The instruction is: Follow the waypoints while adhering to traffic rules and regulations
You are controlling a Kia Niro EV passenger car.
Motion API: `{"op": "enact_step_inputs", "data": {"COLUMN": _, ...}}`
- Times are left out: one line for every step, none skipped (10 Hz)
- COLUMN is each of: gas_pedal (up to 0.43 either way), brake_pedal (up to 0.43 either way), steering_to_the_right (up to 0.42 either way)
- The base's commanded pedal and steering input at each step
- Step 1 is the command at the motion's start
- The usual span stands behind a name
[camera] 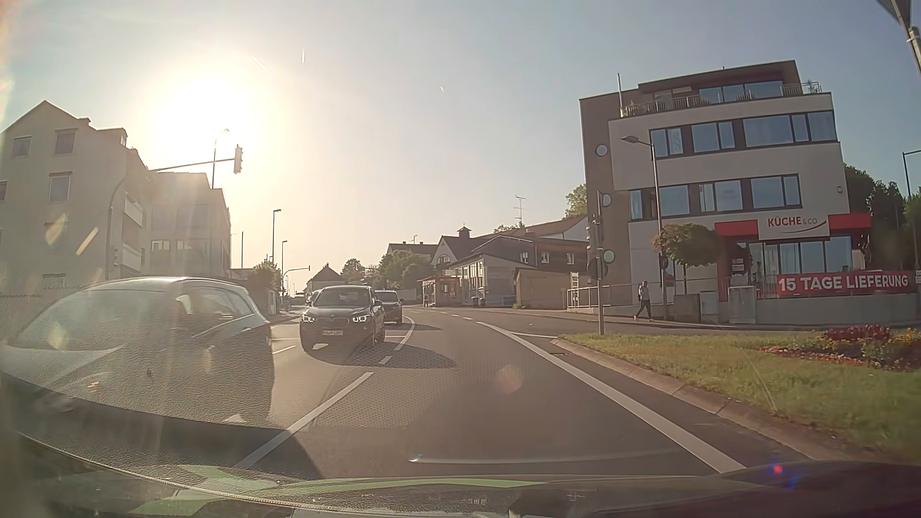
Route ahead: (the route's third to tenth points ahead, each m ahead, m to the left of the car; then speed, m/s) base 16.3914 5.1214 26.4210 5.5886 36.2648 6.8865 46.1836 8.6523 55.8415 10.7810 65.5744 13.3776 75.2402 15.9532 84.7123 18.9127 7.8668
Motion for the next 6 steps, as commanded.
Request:
{"op": "enact_step_inputs", "data": {"gas_pedal": 0.169, "brake_pedal": 0.0, "steering_to_the_right": -0.017}}
{"op": "enact_step_inputs", "data": {"gas_pedal": 0.15, "brake_pedal": 0.0, "steering_to_the_right": -0.02}}
{"op": "enact_step_inputs", "data": {"gas_pedal": 0.138, "brake_pedal": 0.0, "steering_to_the_right": -0.022}}
{"op": "enact_step_inputs", "data": {"gas_pedal": 0.13, "brake_pedal": 0.0, "steering_to_the_right": -0.022}}
{"op": "enact_step_inputs", "data": {"gas_pedal": 0.13, "brake_pedal": 0.0, "steering_to_the_right": -0.024}}
{"op": "enact_step_inputs", "data": {"gas_pedal": 0.13, "brake_pedal": 0.0, "steering_to_the_right": -0.025}}
